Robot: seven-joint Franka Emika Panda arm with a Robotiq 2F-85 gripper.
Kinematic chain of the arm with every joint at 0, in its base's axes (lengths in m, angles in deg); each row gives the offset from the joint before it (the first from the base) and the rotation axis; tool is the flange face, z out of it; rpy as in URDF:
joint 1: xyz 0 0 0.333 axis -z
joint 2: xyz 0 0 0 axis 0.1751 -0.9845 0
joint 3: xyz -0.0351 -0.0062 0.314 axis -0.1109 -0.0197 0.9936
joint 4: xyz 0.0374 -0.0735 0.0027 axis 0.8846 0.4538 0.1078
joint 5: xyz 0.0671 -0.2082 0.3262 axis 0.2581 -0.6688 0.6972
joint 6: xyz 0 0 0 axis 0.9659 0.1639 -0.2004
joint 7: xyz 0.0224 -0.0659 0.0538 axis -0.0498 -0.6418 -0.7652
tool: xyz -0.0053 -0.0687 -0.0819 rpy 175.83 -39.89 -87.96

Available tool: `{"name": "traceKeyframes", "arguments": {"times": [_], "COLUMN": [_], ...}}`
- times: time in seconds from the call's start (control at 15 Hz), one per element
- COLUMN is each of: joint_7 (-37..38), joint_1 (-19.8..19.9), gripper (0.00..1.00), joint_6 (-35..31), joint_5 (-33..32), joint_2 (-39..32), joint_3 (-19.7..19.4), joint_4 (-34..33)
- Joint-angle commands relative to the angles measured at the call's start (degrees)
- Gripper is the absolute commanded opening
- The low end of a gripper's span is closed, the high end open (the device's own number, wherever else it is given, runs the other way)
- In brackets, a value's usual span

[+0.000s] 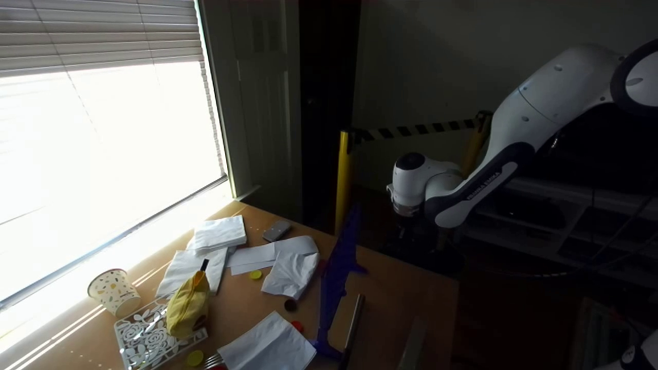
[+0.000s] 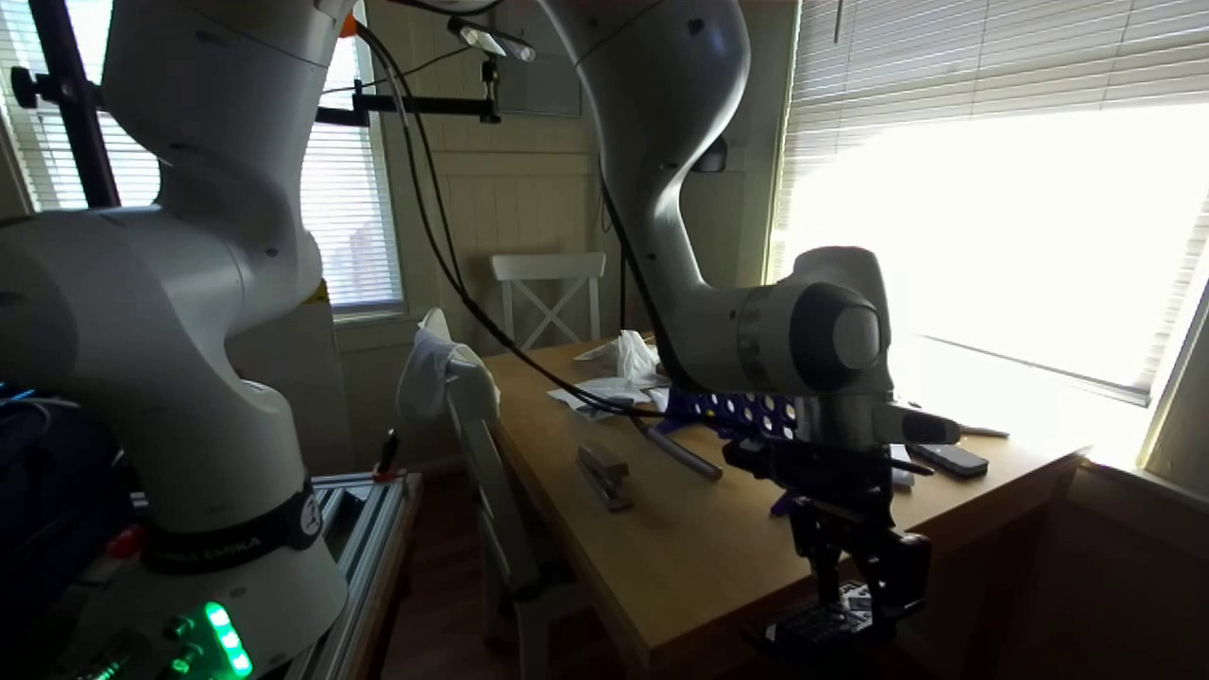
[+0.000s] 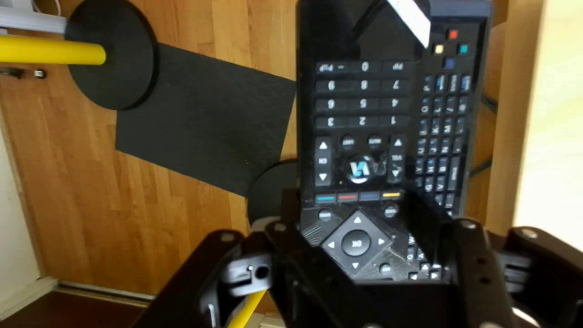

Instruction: Slide the back cover of the black remote to the right.

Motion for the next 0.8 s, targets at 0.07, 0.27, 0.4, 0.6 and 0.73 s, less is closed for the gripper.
{"name": "traceKeyframes", "arguments": {"times": [0.07,0.27,0.4,0.6,0.73], "joint_7": [-19.4,-28.4,-31.3,-33.2,-33.9], "joint_1": [5.0,2.6,1.3,-1.0,-2.4], "gripper": [0.36,0.36,0.36,0.36,0.36], "joint_6": [-1.0,0.3,0.8,0.7,0.6], "joint_5": [17.6,29.6,34.1,36.8,36.9], "joint_2": [-2.1,-2.2,-2.3,-2.7,-3.1], "joint_3": [3.0,0.8,-0.1,-2.1,-3.5], "joint_4": [-2.4,-3.5,-4.3,-5.1,-5.5]}}
